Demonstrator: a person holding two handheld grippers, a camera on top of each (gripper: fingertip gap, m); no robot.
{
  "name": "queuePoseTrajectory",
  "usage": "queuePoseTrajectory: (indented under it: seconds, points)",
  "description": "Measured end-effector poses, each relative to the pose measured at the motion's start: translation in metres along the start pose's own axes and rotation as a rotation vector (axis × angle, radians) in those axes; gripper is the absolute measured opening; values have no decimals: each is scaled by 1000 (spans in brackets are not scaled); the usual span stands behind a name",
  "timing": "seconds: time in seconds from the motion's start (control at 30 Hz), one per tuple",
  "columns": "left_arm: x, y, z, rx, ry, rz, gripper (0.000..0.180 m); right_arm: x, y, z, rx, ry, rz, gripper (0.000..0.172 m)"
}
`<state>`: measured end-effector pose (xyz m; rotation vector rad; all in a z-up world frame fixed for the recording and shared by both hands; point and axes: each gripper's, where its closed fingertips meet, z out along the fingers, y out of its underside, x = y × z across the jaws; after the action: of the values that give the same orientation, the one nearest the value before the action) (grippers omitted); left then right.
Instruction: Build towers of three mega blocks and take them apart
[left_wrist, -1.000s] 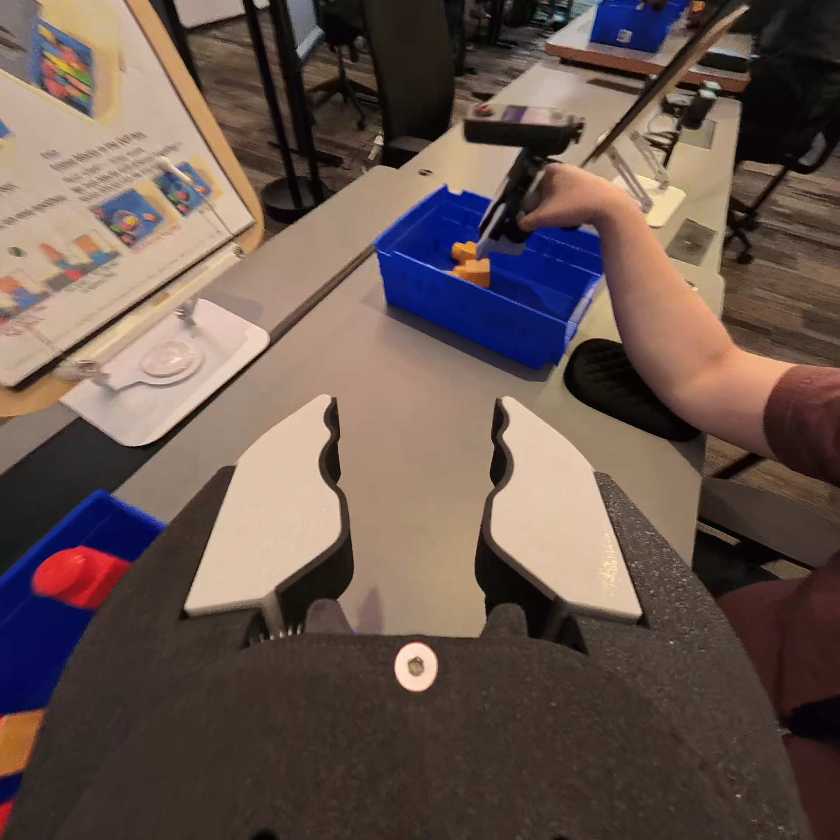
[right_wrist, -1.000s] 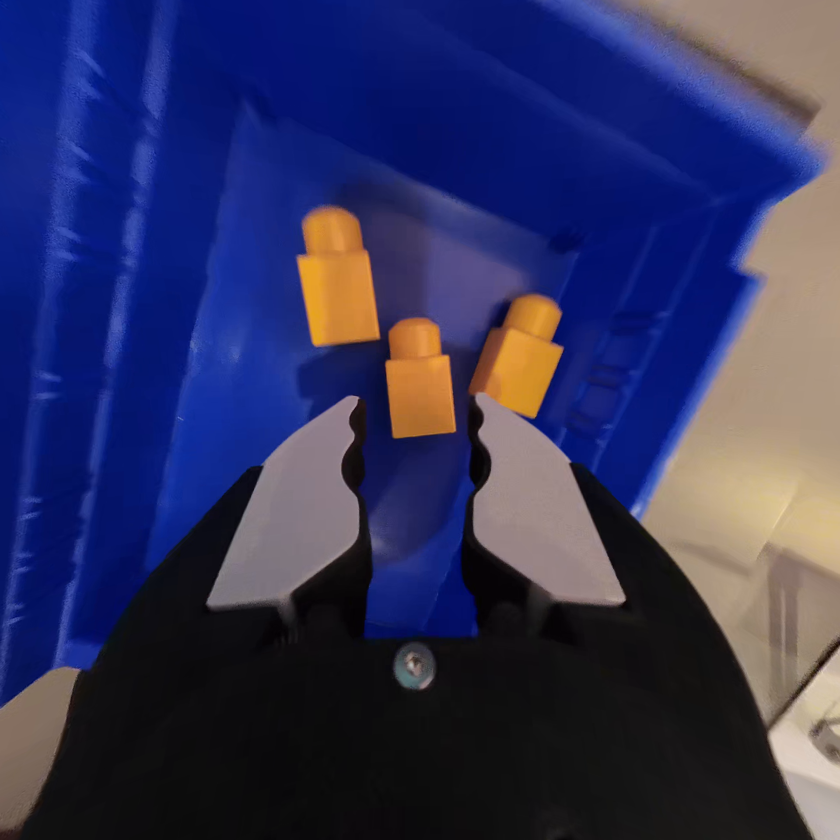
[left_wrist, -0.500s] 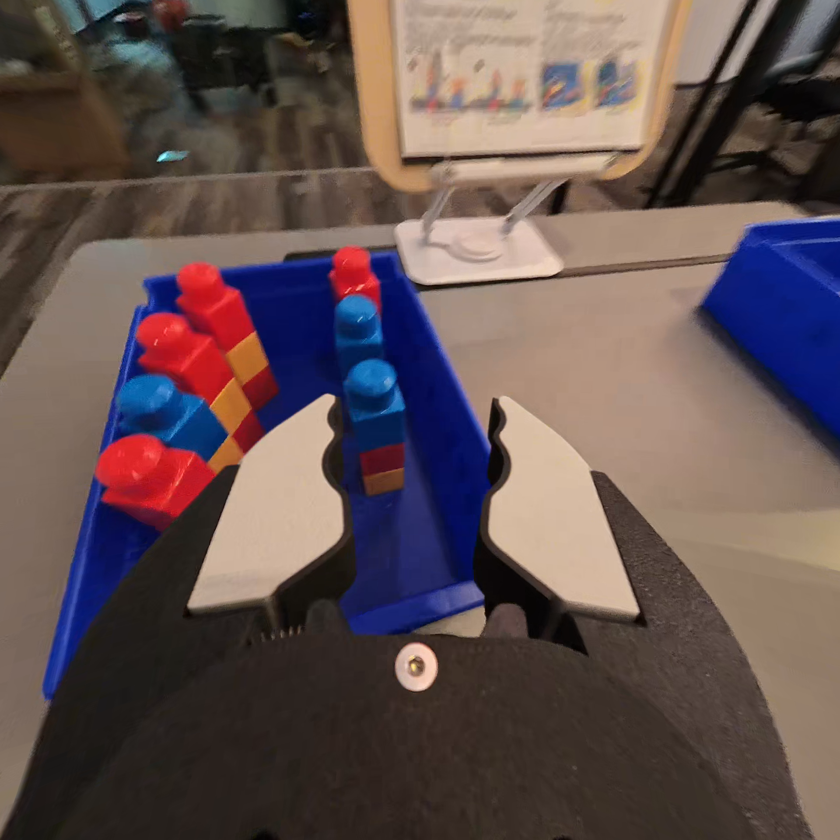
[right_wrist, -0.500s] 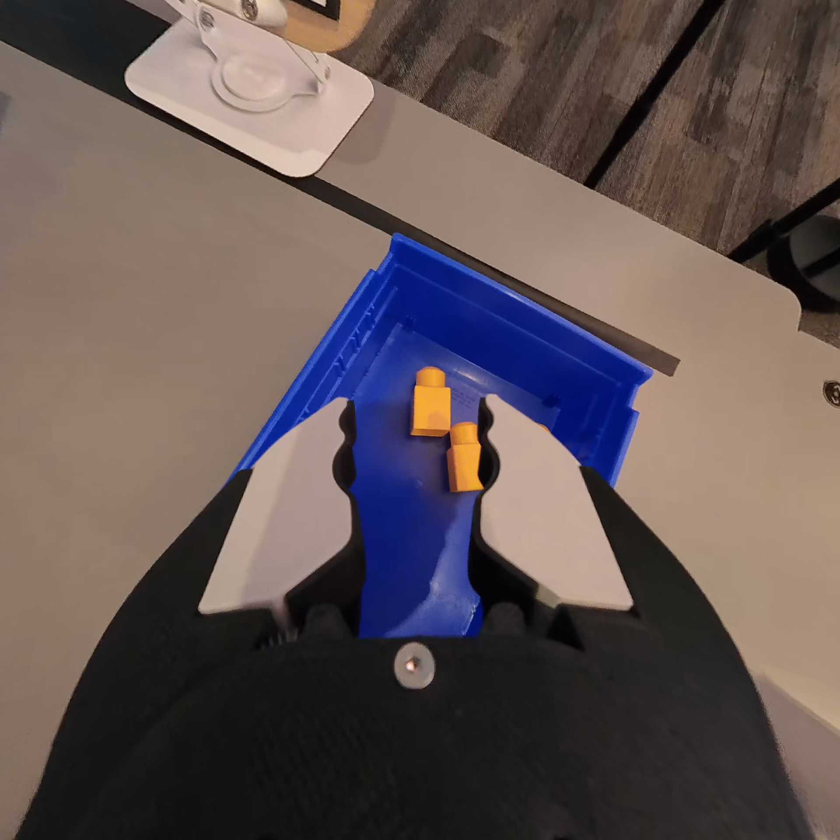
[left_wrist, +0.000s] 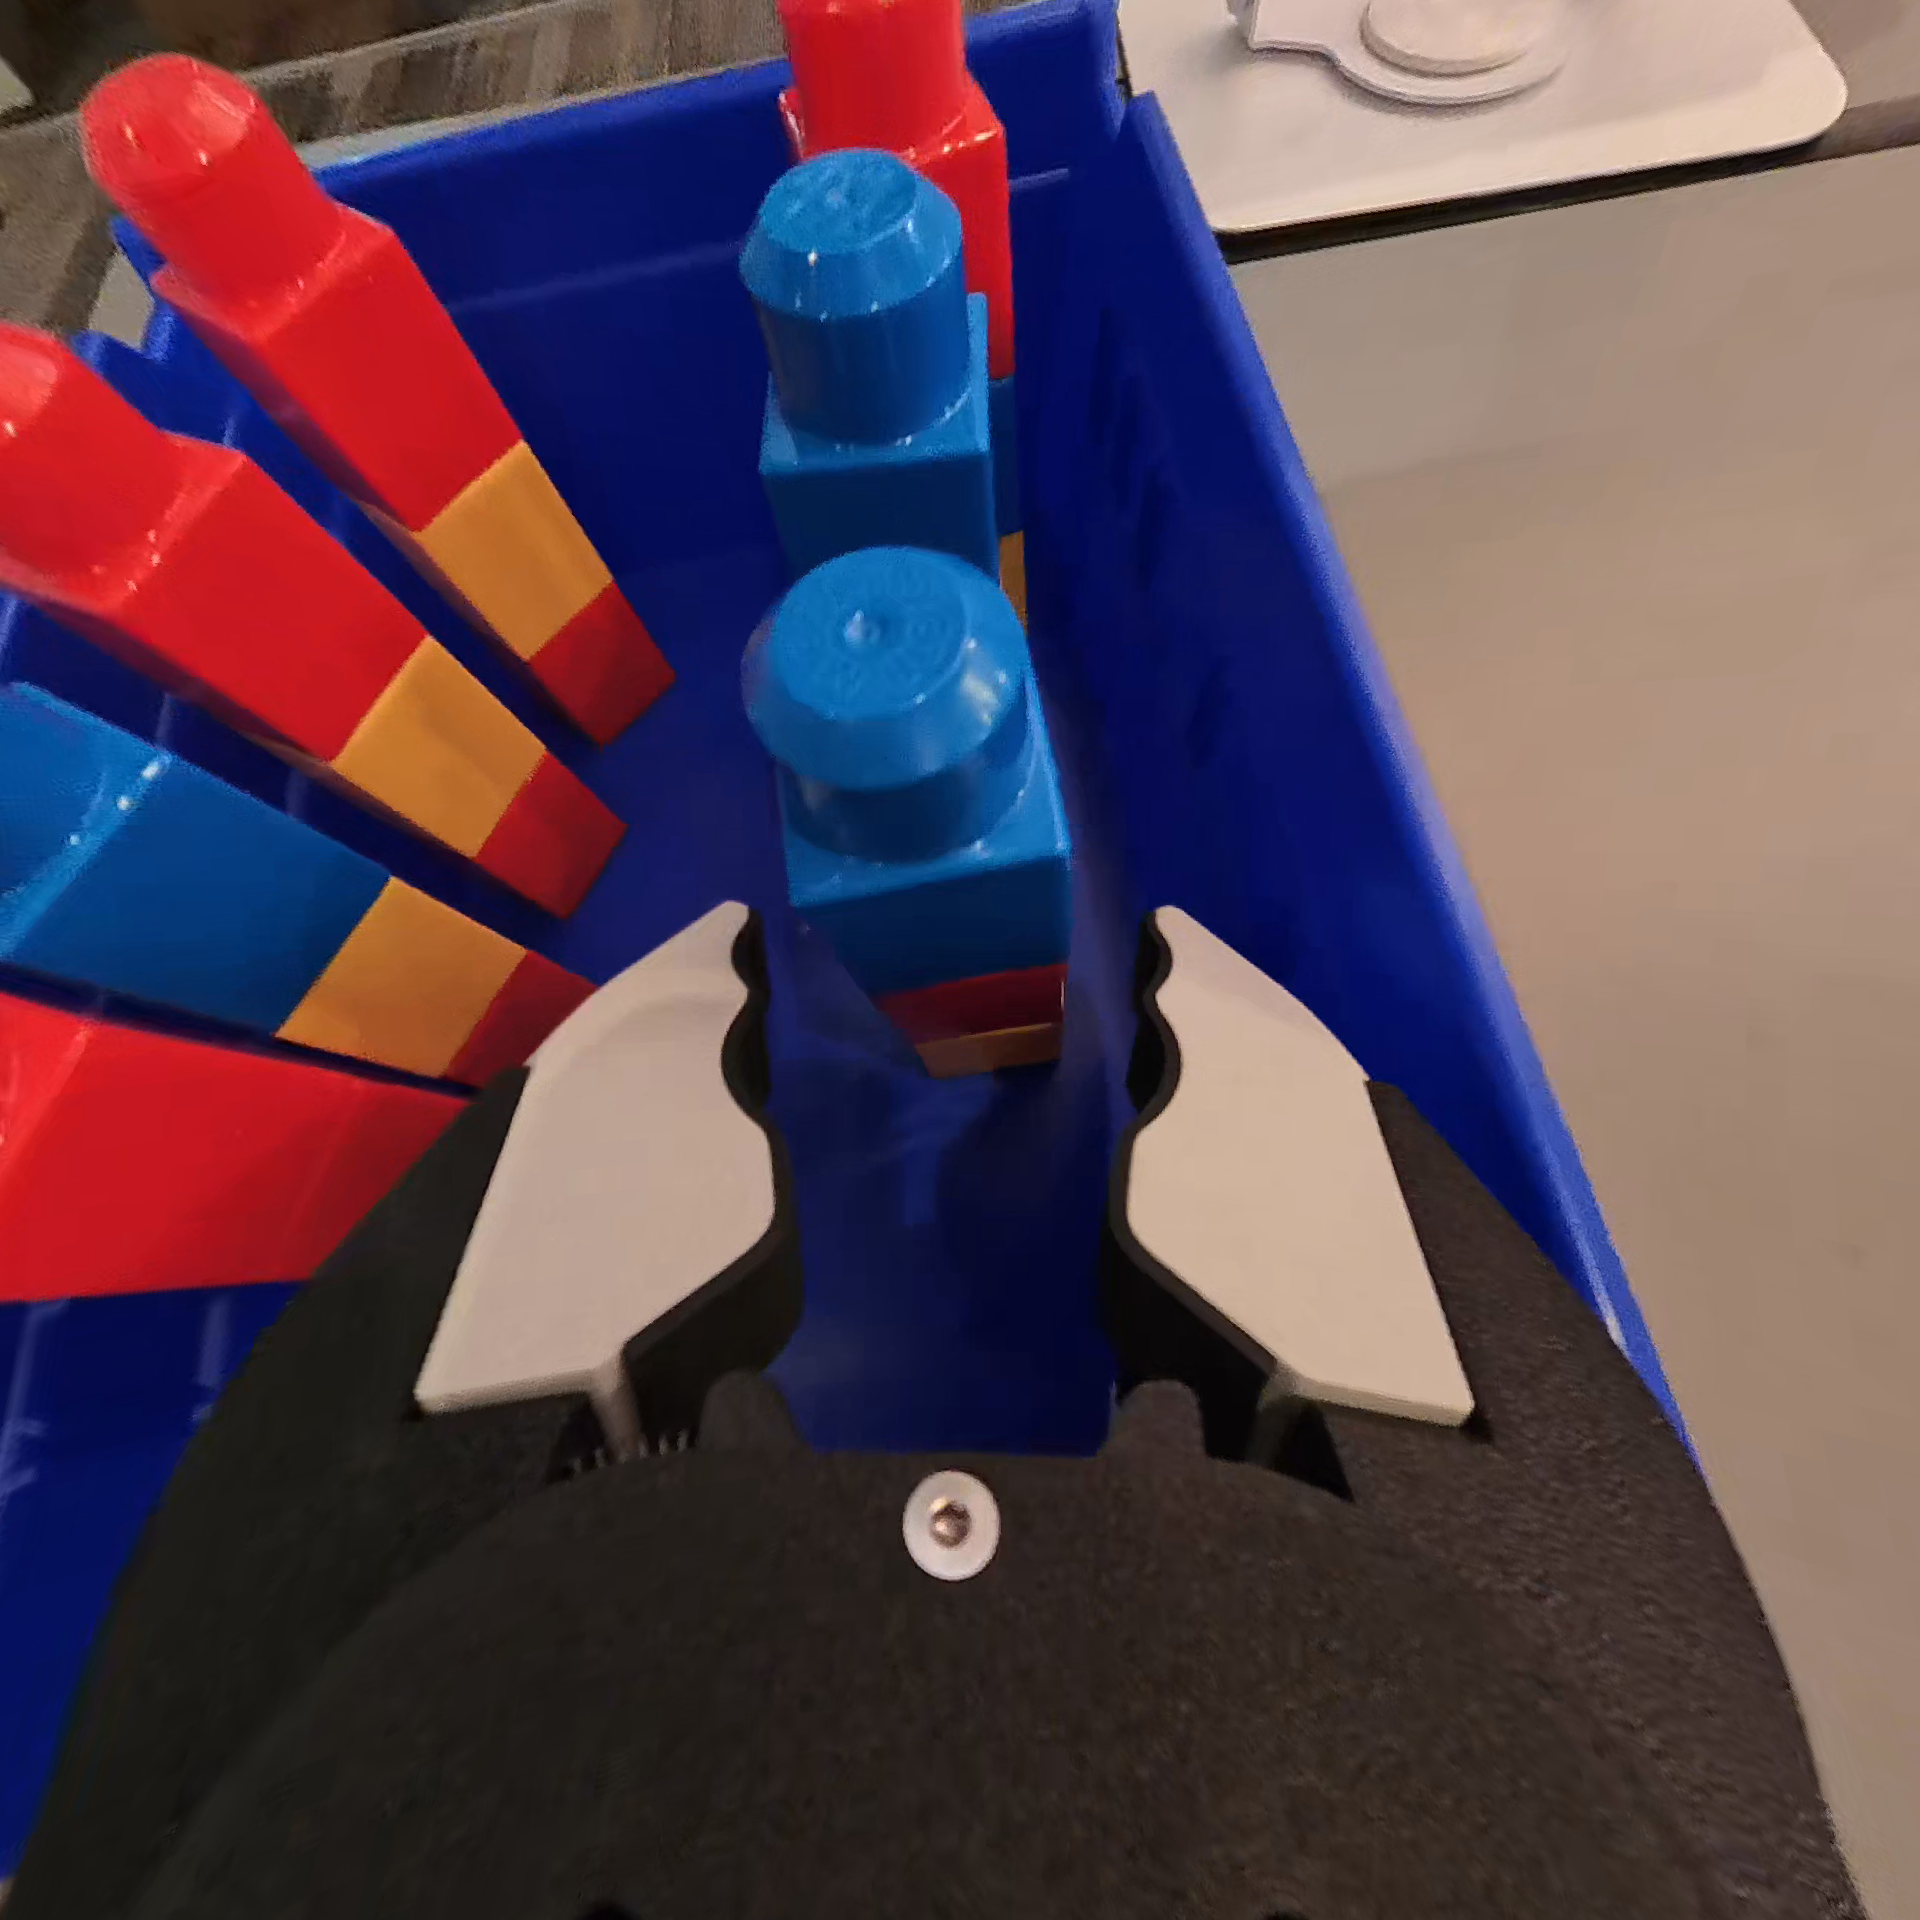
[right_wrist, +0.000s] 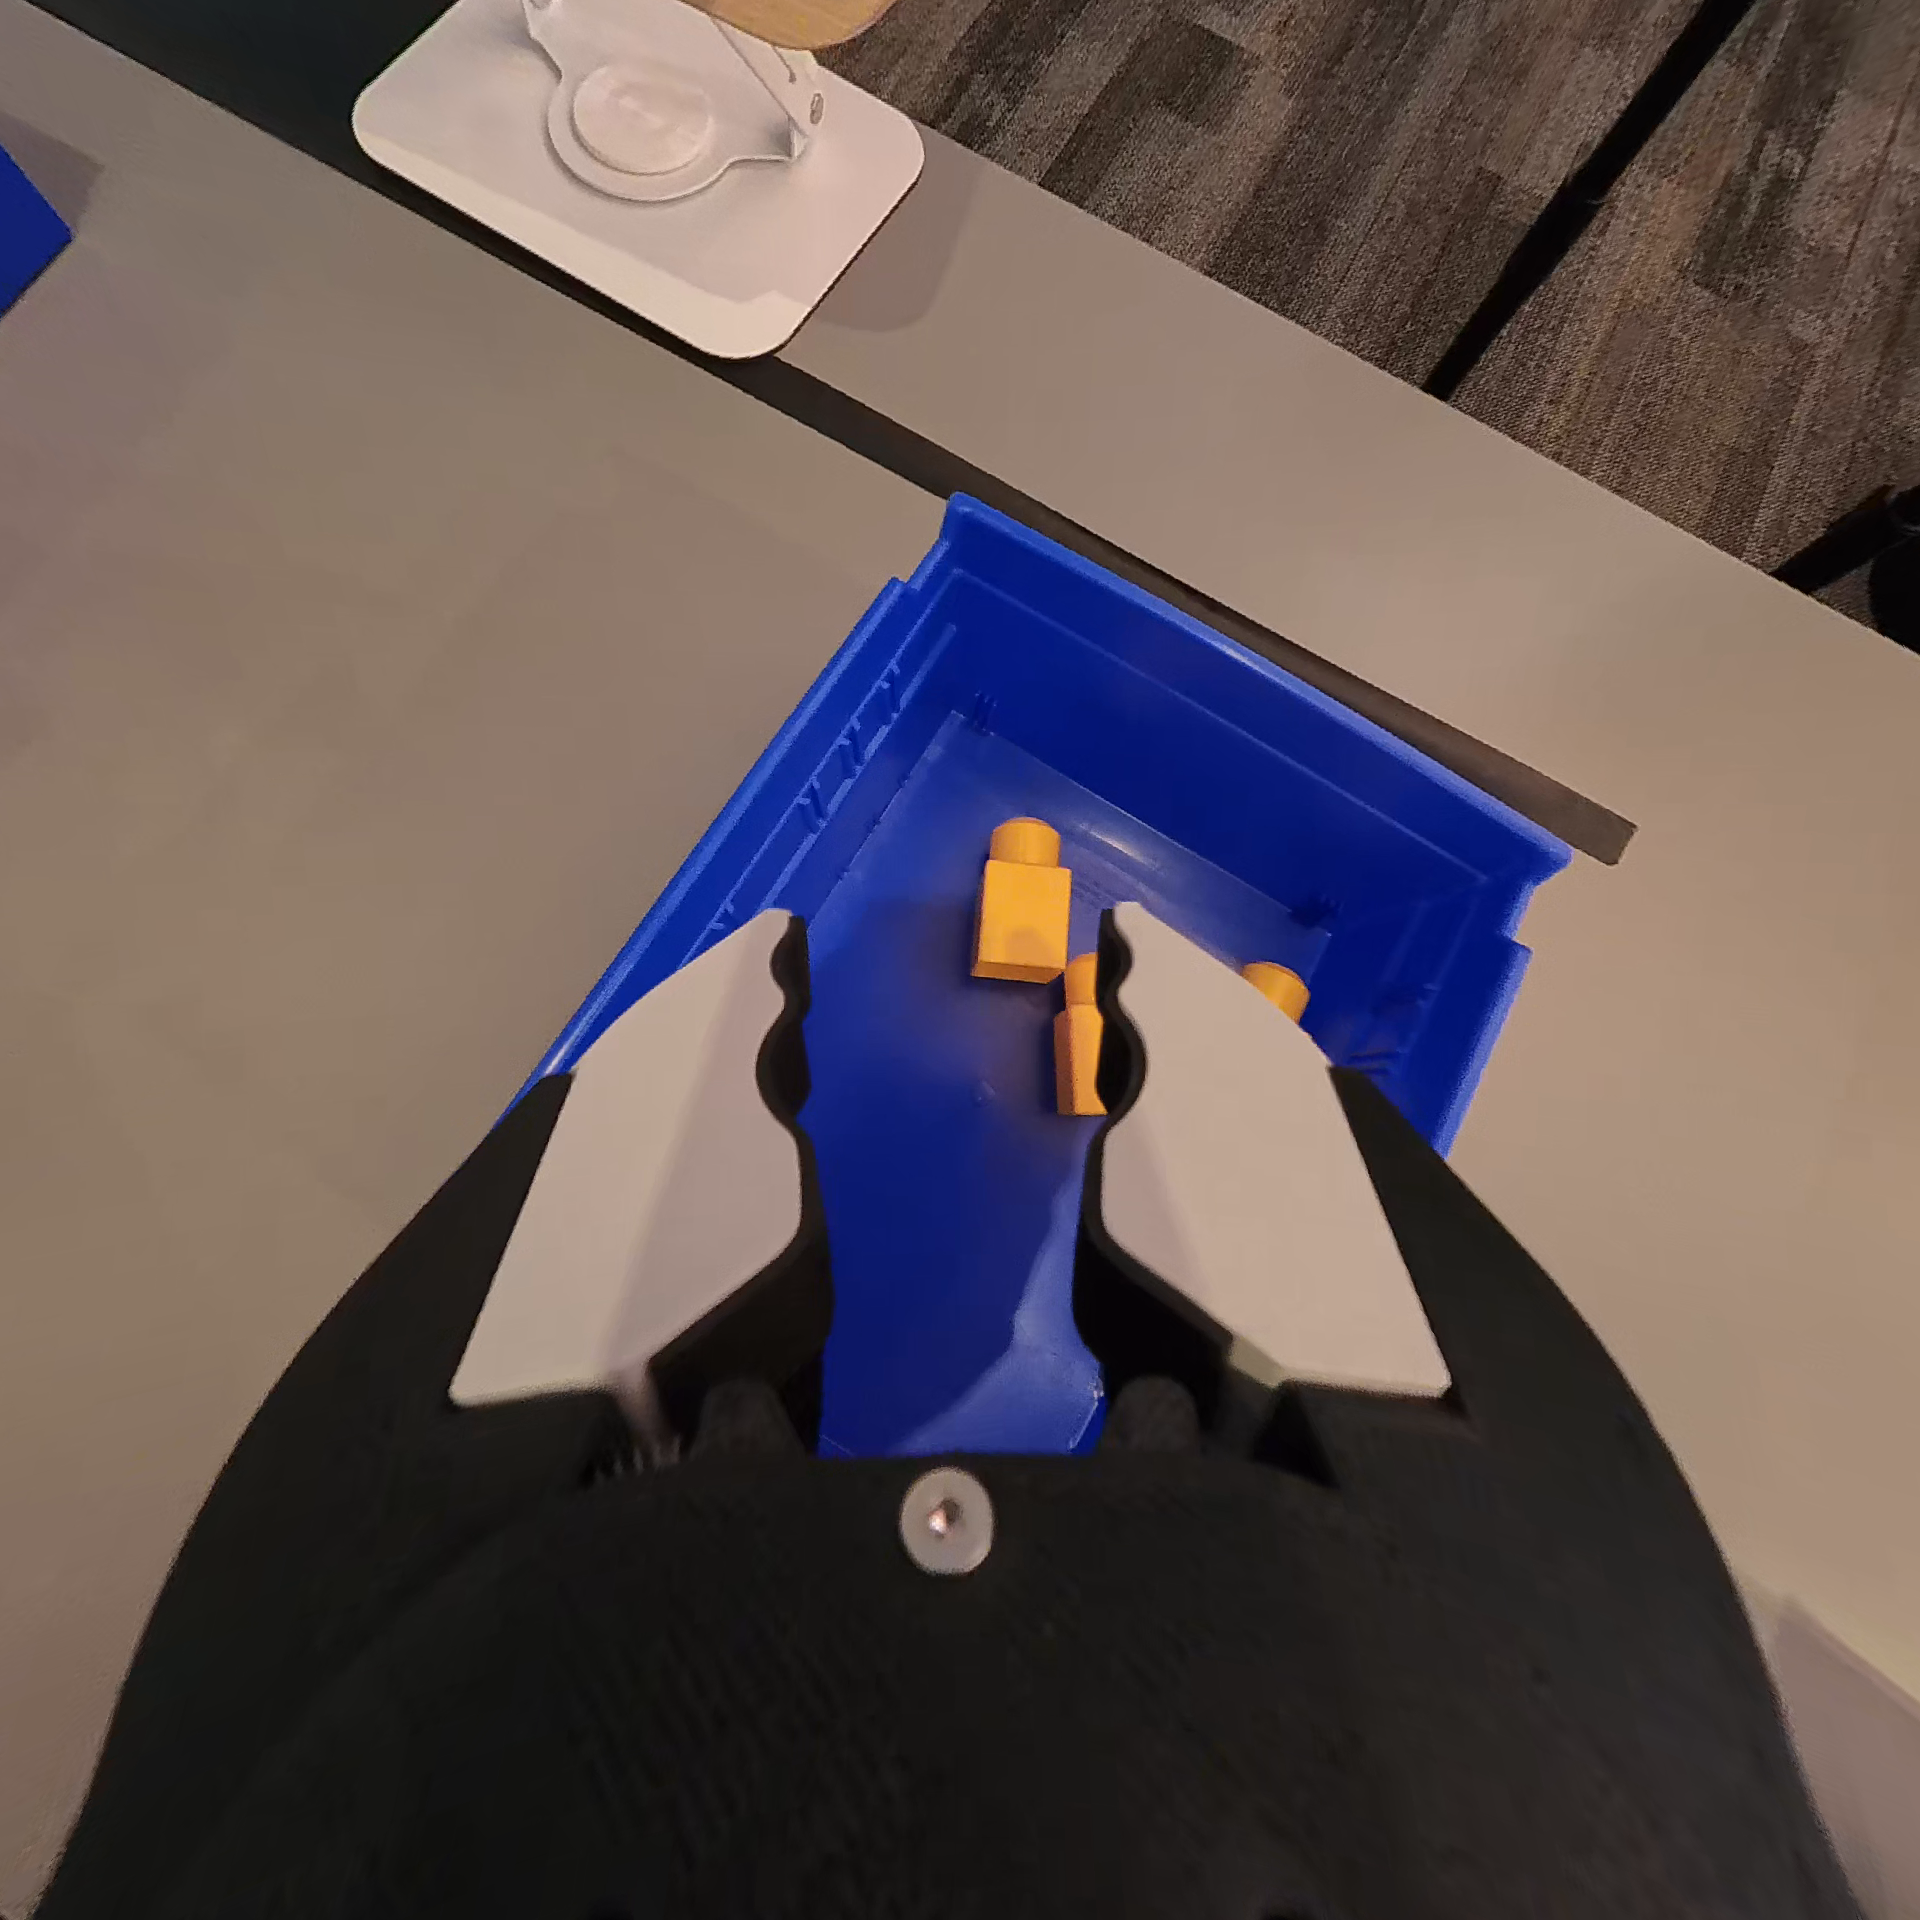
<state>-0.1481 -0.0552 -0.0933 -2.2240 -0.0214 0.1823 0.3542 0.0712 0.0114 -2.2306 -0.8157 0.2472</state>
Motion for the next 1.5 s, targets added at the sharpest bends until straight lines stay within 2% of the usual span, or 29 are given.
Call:
queuePoseTrajectory:
  seconds: [0.1, 0.17, 0.3, 0.4, 0.47, 0.53, 0.6, 0.67, 0.73, 0.8, 0.9, 0.97, 1.03, 1.1, 1.27, 1.33, 1.4, 1.5]
  points:
    - [-3, 4, 7, -69, -29, 50, 66, -3, 0, 5, -16, -10, -12, 54]
    - [0, 9, 12, -120, 11, 79, 44, -4, 0, 6, -25, -4, -18, 54]
    - [-2, 4, 5, -133, 67, 109, 41, -9, -8, 4, -10, 11, -49, 52]
    - [-11, -27, -29, 1, 87, 87, 41, -27, -29, -4, 72, -3, -95, 49]
    - [-6, -60, -65, 132, 167, 67, 40, -56, -54, -10, 171, -60, -156, 48]
    - [15, -95, -104, 251, 315, 75, 40, -111, -84, -18, 322, -221, -254, 49]
    - [51, -126, -144, 359, 531, 116, 40, -189, -105, -35, 493, -533, -362, 50]
    - [95, -146, -176, 432, 767, 180, 40, -262, -109, -54, 610, -881, -408, 57]
    - [129, -155, -192, 447, 936, 251, 40, -305, -105, -55, 599, -1084, -395, 67]
    - [153, -161, -200, 448, 1063, 292, 40, -324, -103, -49, 573, -1166, -368, 74]
    - [174, -165, -198, 422, 1170, 322, 40, -326, -109, -45, 609, -1219, -289, 73]
    - [182, -167, -193, 417, 1220, 325, 40, -320, -115, -48, 642, -1258, -226, 62]
    - [188, -165, -190, 401, 1284, 318, 40, -316, -117, -43, 629, -1263, -193, 60]
    - [191, -164, -183, 389, 1322, 295, 40, -317, -110, -34, 580, -1247, -236, 37]
    - [192, -167, -170, 415, 1386, 170, 38, -317, -108, -13, 551, -1153, -251, 36]
    - [192, -165, -163, 411, 1382, 168, 37, -316, -106, -9, 526, -1147, -240, 36]
    - [194, -164, -163, 395, 1374, 171, 36, -318, -102, -7, 486, -1159, -233, 36]
    - [191, -173, -172, 450, 1374, 127, 36, -317, -98, -11, 420, -1139, -247, 36]
